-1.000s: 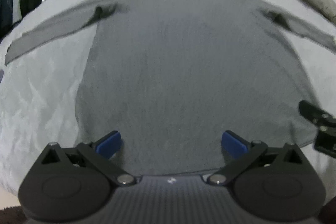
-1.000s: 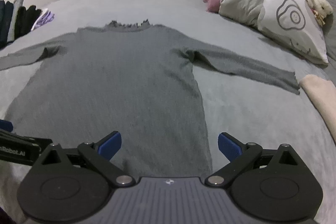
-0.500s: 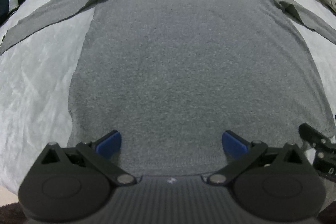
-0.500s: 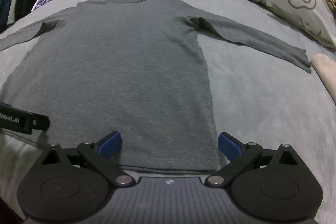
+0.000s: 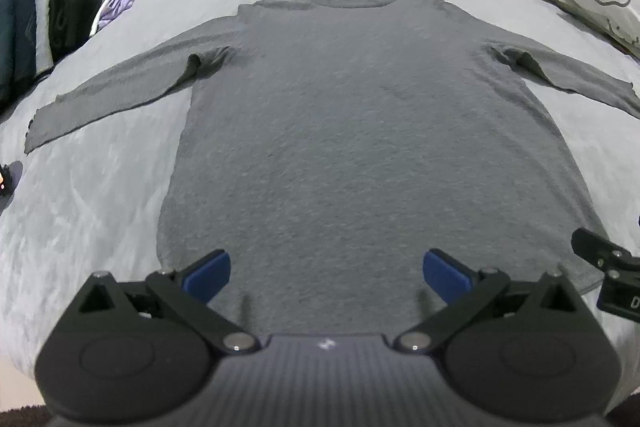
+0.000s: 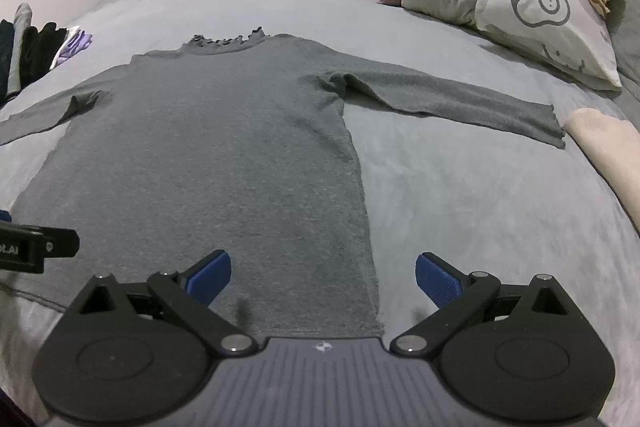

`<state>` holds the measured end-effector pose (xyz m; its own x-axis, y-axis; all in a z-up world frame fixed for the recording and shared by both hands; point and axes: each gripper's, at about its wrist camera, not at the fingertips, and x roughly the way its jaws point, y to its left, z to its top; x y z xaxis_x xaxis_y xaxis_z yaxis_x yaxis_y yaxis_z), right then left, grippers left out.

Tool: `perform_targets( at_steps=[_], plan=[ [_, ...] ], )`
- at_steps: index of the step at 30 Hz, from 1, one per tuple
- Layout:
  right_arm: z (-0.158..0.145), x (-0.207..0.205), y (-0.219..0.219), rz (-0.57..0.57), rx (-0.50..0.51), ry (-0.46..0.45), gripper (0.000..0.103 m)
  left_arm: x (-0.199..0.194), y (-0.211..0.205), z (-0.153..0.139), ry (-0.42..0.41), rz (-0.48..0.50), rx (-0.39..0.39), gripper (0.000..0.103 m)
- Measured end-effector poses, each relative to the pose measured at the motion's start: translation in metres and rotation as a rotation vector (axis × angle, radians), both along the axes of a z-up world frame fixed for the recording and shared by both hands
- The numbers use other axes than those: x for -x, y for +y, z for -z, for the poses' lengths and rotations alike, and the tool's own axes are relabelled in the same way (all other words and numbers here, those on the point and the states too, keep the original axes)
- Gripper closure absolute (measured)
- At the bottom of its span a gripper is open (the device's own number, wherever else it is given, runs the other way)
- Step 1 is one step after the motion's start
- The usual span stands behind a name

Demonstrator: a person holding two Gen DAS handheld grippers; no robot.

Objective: Fold clothes

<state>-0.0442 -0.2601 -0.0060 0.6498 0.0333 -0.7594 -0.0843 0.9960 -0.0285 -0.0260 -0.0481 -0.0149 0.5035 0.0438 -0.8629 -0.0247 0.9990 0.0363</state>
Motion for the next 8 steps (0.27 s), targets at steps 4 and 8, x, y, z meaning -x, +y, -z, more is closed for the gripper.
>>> perform_targets(
  at_steps=[4, 8],
  plan=[
    [-0.0002, -0.0006, 0.001, -0.003, 0.005, -0.001, 0.004, 0.0015, -0.0012, -0.0014, -0.011, 0.01, -0.001, 0.0],
    [0.0012, -0.0011, 0.0002, -0.002, 0.006, 0.003, 0.004, 0.0033, -0.0023, -0.0019, -0.017, 0.014, -0.008, 0.0]
  ],
)
